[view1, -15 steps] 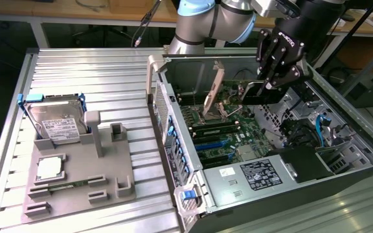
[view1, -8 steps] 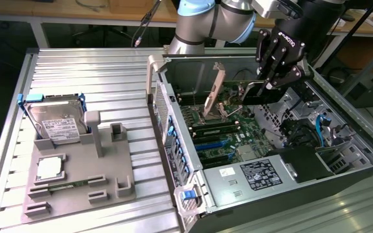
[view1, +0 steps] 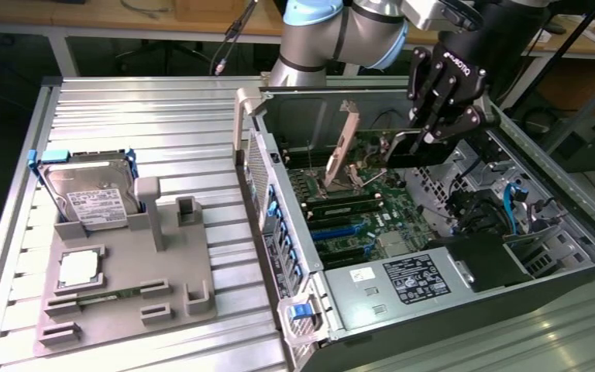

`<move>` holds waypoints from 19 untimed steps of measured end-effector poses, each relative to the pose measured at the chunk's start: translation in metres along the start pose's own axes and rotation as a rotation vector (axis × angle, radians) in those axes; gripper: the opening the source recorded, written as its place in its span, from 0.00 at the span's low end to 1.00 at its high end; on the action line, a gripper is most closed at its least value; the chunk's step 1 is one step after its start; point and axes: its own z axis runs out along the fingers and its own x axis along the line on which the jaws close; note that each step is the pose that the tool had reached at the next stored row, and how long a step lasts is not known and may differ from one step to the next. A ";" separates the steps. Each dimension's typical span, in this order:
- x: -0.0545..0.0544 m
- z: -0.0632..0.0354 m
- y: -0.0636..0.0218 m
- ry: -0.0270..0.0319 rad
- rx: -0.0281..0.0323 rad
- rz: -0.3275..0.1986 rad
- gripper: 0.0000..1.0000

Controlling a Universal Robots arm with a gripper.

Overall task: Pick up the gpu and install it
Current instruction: 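Insert the gpu into the slot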

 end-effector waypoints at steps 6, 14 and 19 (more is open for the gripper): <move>0.000 0.0024 -0.0002 -0.0001 0.0001 0.000 0.27; 0.000 0.0053 -0.0005 -0.0001 0.0000 0.000 0.27; 0.000 0.0073 -0.0006 -0.0001 0.0001 0.000 0.27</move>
